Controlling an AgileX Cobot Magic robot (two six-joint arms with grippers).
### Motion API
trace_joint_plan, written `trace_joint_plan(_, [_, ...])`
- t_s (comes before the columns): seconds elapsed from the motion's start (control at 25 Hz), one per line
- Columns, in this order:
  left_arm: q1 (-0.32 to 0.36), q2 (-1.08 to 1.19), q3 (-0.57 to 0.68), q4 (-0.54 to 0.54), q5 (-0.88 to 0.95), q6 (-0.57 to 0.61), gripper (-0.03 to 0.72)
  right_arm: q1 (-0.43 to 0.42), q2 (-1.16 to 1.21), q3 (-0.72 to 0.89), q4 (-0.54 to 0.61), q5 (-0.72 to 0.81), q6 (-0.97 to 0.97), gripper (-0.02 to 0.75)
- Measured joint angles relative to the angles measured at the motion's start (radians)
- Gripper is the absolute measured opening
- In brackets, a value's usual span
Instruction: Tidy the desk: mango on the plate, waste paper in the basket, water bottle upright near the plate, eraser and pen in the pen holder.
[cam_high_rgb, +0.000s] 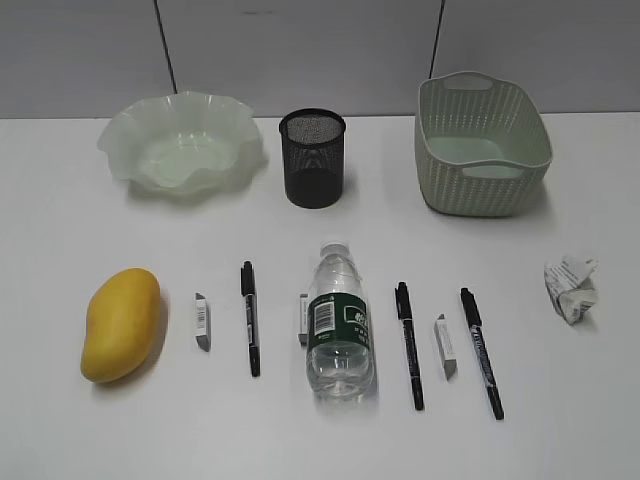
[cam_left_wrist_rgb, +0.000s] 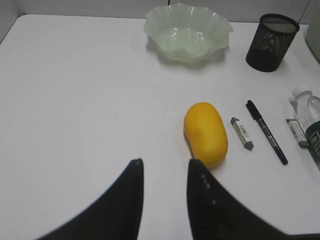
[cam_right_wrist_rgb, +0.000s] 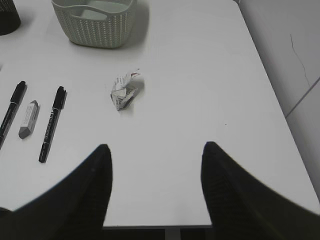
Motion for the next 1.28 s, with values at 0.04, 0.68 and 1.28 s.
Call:
trace_joint_plan(0.04, [0.000, 0.000, 0.000, 0.000, 0.000, 0.000, 0.232, 0.000, 0.000, 0.000, 0.000, 0.000, 0.000, 0.456])
trace_joint_plan(0.68, [0.000, 0.000, 0.000, 0.000, 0.000, 0.000, 0.232, 0.000, 0.000, 0.000, 0.000, 0.000, -0.001, 0.456])
trace_joint_plan(1.28, [0.000, 0.000, 0.000, 0.000, 0.000, 0.000, 0.232, 0.000, 0.000, 0.000, 0.000, 0.001, -0.003, 0.456])
